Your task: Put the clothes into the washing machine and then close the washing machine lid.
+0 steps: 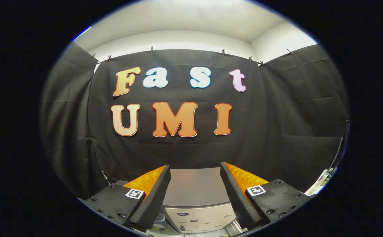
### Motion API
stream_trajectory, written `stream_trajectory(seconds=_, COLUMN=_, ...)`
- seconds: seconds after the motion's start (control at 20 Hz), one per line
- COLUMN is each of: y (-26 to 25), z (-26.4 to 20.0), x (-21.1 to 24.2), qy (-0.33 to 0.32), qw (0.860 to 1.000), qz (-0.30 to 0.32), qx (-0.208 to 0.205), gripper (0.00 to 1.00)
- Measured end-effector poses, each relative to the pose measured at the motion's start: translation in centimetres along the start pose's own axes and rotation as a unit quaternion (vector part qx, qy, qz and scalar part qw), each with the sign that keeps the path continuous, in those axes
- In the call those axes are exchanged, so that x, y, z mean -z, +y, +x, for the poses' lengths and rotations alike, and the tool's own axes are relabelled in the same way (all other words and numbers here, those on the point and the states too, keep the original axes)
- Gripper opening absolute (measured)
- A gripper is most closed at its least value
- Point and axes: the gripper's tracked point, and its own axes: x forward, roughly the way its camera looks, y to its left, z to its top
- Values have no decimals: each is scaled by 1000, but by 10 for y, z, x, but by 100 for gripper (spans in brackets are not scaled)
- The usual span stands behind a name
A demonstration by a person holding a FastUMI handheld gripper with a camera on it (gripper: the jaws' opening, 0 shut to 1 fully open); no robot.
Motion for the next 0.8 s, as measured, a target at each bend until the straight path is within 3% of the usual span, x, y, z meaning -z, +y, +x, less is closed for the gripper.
stream_trajectory(seconds=0.25, y=-29, z=-5, x=-7, qy=-6, qw=1000, qz=-5, qx=-1, gripper=98)
stream_trajectory(seconds=0.8, y=-29, z=4, x=-8, qy=-3, qw=1000, qz=0, qx=-3, gripper=98)
